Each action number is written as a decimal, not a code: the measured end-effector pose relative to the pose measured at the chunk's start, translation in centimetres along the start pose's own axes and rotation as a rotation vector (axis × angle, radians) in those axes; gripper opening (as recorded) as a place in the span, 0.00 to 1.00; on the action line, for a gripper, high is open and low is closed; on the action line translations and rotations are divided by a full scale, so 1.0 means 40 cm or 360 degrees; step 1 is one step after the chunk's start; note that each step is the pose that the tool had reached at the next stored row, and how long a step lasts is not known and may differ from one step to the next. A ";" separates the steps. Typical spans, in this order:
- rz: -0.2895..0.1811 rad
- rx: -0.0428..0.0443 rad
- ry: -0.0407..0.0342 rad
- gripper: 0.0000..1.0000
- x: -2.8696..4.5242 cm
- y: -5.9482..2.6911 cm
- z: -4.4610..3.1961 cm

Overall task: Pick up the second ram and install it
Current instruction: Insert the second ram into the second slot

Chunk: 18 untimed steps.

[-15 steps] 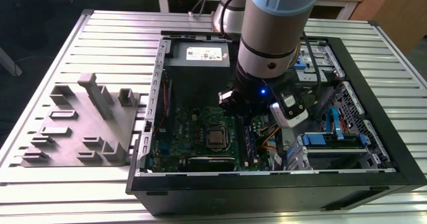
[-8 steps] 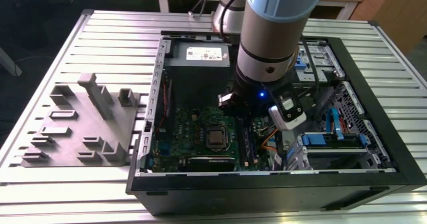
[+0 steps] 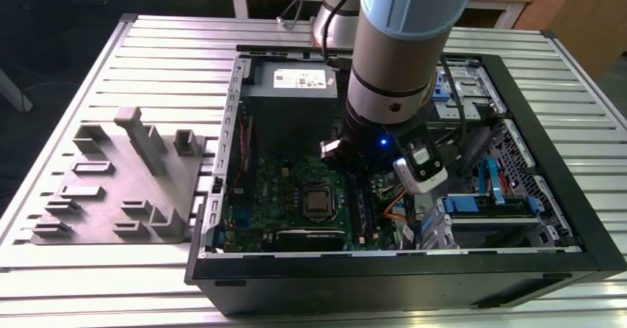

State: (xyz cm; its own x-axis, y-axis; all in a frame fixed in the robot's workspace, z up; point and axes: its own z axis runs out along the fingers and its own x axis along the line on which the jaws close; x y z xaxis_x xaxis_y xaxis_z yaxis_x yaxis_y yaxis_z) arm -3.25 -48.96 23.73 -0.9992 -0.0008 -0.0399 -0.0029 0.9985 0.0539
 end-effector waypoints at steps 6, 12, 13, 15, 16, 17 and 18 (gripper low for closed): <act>-0.0002 -0.0007 0.0000 0.08 0.000 0.000 0.008; -0.0003 -0.0006 0.0000 0.08 0.001 -0.001 0.014; -0.0003 -0.0007 0.0000 0.08 0.001 -0.001 0.015; -0.0003 -0.0007 0.0000 0.08 0.001 -0.001 0.015; -0.0003 -0.0007 0.0000 0.08 0.001 -0.001 0.015; -0.0003 -0.0007 0.0000 0.08 0.002 -0.001 0.015; -0.0003 -0.0007 0.0000 0.08 0.002 -0.001 0.016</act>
State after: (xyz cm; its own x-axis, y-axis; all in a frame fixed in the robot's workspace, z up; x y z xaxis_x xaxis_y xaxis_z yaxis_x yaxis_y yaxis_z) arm -3.32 -48.95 23.10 -0.9992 -0.0024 -0.0399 -0.0047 0.9983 0.0583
